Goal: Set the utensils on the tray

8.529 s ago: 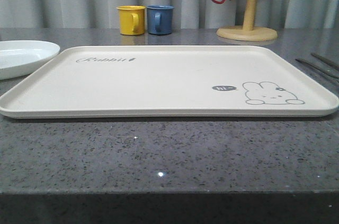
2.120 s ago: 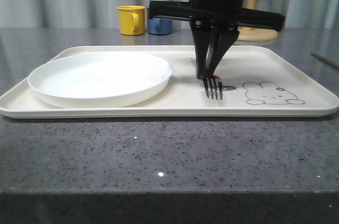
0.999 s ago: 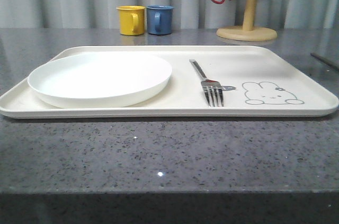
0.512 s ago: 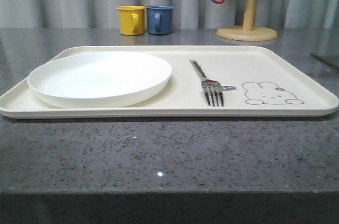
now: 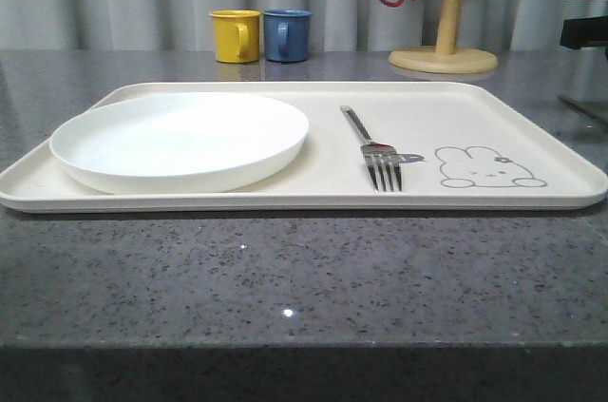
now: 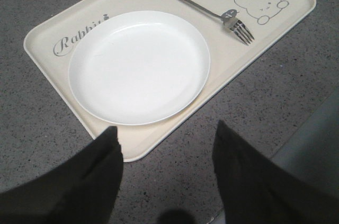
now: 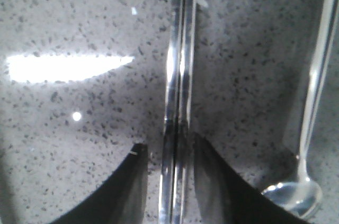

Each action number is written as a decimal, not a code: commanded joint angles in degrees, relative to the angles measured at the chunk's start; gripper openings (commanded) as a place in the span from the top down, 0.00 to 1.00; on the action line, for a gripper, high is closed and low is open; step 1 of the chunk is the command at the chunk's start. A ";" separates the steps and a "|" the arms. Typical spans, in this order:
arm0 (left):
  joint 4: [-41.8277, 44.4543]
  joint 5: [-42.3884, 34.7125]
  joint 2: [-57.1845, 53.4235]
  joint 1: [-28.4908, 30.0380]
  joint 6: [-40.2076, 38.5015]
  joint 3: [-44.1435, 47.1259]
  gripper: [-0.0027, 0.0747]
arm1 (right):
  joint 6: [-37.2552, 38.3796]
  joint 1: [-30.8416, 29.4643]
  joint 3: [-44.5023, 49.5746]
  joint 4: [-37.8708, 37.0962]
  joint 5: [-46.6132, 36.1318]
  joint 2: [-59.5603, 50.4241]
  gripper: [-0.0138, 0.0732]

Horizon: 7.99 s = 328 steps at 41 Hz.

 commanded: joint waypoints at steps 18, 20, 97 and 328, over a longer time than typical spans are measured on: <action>-0.28 -4.21 -0.20 -0.54 -0.47 -1.45 0.48 | -0.63 -0.37 -1.15 0.00 1.39 -0.72 0.61; -0.28 -4.21 -0.20 -0.54 -0.47 -1.45 0.48 | -0.63 -0.37 -1.15 0.00 1.39 -0.79 0.66; -0.28 -4.31 -0.20 -0.54 -0.47 -1.45 0.48 | 7.47 21.40 -6.20 4.40 4.84 -9.63 0.56; 0.52 -4.58 -2.71 0.53 -0.36 -0.73 0.99 | 4.39 34.45 41.69 -5.54 -16.60 -76.89 0.92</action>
